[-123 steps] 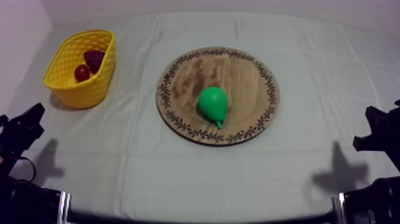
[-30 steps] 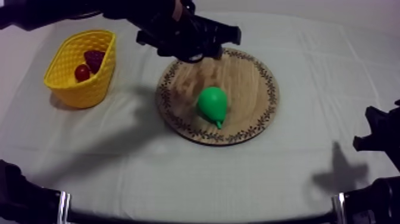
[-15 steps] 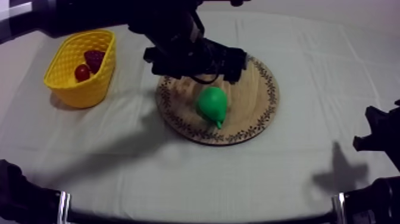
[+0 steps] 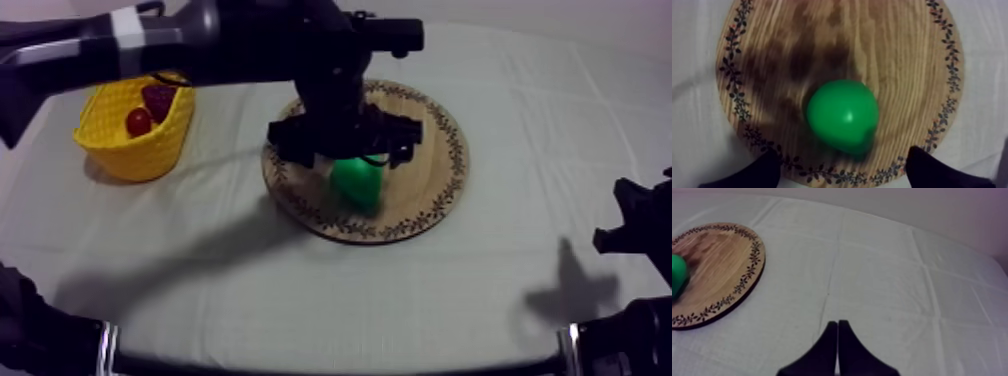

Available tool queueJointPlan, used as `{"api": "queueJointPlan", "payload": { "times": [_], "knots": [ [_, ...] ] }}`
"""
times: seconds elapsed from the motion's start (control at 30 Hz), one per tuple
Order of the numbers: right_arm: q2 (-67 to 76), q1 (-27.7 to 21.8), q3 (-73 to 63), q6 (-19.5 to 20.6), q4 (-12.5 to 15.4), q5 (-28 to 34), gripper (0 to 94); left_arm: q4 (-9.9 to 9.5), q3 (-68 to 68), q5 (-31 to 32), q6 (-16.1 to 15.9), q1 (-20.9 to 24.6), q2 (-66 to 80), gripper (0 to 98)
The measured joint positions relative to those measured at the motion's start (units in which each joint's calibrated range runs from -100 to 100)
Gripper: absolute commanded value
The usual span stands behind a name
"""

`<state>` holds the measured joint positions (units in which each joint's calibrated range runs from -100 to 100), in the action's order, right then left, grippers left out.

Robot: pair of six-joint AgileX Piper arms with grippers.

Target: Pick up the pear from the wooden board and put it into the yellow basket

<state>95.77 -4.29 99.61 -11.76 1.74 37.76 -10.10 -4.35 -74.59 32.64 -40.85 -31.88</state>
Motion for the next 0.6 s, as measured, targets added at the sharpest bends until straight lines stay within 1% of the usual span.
{"api": "queueJointPlan", "payload": {
  "times": [0.17, 0.27, 0.37, 0.6],
  "knots": [
    [0.00, 0.00, 0.00, -0.06, 0.00, 0.00, 0.5, -0.18, -3.10, -0.89, 2.31, 0.51, -4.57, 89.1],
    [0.00, 0.00, 0.00, -0.06, 0.00, 0.00, 0.5, 0.07, -5.52, -1.88, 2.64, 1.03, -7.07, 89.0],
    [0.00, 0.00, 0.00, -0.06, 0.00, 0.00, 0.5, 0.67, -8.25, -2.84, 2.07, 1.36, -8.92, 89.2],
    [0.00, 0.00, 0.00, -0.06, 0.00, 0.00, 0.5, 2.92, -12.51, -6.16, -0.45, 1.94, -12.83, 89.0]
  ]
}}
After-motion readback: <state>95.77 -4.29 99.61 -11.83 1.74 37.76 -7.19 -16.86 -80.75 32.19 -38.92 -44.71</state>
